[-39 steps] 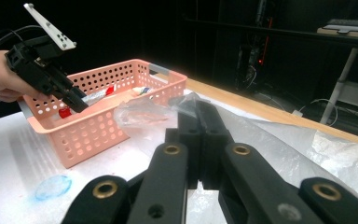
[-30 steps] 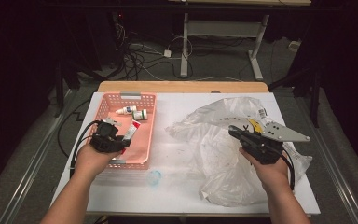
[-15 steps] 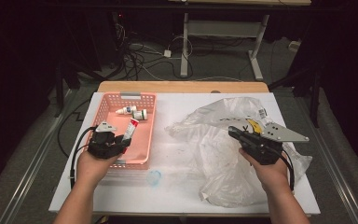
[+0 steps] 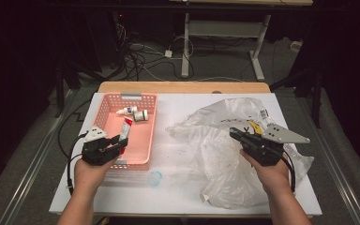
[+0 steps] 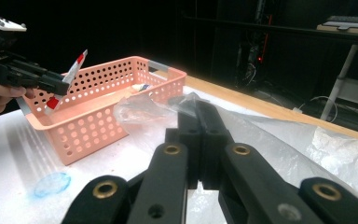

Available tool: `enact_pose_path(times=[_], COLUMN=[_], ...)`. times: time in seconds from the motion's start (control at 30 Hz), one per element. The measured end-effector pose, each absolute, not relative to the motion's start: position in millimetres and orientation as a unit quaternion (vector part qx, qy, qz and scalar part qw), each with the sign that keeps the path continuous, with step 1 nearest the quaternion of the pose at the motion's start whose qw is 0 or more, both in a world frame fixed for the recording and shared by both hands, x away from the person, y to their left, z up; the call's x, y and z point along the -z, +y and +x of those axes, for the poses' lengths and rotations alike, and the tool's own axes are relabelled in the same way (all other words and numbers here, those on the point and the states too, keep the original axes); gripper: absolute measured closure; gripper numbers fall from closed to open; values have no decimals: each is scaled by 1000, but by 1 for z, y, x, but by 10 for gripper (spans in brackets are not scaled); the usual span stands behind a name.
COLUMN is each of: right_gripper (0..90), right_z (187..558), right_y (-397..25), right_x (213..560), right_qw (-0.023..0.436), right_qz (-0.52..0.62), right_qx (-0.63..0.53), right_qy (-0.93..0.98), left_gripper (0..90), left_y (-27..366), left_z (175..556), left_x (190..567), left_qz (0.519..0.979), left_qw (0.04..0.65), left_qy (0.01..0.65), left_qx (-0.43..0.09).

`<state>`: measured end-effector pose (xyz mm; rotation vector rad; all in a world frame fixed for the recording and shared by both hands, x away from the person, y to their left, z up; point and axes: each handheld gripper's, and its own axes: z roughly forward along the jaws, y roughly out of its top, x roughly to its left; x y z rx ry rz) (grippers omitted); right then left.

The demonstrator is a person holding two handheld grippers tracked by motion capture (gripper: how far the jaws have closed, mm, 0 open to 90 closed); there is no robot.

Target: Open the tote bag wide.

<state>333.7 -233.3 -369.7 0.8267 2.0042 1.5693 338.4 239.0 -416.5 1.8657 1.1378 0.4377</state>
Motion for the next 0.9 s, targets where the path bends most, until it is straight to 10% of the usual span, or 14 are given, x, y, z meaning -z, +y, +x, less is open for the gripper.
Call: enact_pose_path(times=[0.9], right_gripper=[900], right_z=[332], right_y=[-232], right_x=[367], right_qw=[233], right_qz=[299], right_qx=[-574], right_qy=[726], left_gripper=[671], left_y=[186], left_z=[329], left_x=[385], left_qz=[761], left_qw=[486], left_qy=[393], left_qx=[-172])
